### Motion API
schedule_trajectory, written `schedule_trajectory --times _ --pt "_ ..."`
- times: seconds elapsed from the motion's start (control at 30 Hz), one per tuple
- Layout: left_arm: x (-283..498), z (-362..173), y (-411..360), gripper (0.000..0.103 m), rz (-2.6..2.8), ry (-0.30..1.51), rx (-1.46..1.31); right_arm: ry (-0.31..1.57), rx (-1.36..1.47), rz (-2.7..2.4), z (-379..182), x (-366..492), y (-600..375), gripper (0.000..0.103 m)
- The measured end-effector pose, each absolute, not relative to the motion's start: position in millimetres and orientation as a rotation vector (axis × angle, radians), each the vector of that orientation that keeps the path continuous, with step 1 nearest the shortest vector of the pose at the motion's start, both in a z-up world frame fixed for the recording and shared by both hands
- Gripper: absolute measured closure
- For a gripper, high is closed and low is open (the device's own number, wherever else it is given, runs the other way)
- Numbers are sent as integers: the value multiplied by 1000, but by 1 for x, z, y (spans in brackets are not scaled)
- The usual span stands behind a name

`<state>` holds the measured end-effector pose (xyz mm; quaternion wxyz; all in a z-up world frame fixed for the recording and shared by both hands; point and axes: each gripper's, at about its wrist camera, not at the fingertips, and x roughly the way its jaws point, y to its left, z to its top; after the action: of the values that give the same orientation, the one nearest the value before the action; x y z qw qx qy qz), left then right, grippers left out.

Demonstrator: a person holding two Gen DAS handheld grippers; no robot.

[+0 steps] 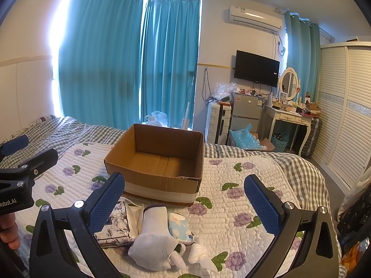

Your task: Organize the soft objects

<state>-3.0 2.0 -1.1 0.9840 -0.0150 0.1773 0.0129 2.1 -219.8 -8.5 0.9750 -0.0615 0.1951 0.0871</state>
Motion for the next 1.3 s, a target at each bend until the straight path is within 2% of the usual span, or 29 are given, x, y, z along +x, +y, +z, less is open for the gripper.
schedule_trajectory --times 1.03,1.3 --pt "-12 3 2 0 1 342 -26 399 -147 181 -2 -11 -214 0" --pt "-7 -19 14 0 6 417 -26 558 -181 256 -56 -1 -198 0"
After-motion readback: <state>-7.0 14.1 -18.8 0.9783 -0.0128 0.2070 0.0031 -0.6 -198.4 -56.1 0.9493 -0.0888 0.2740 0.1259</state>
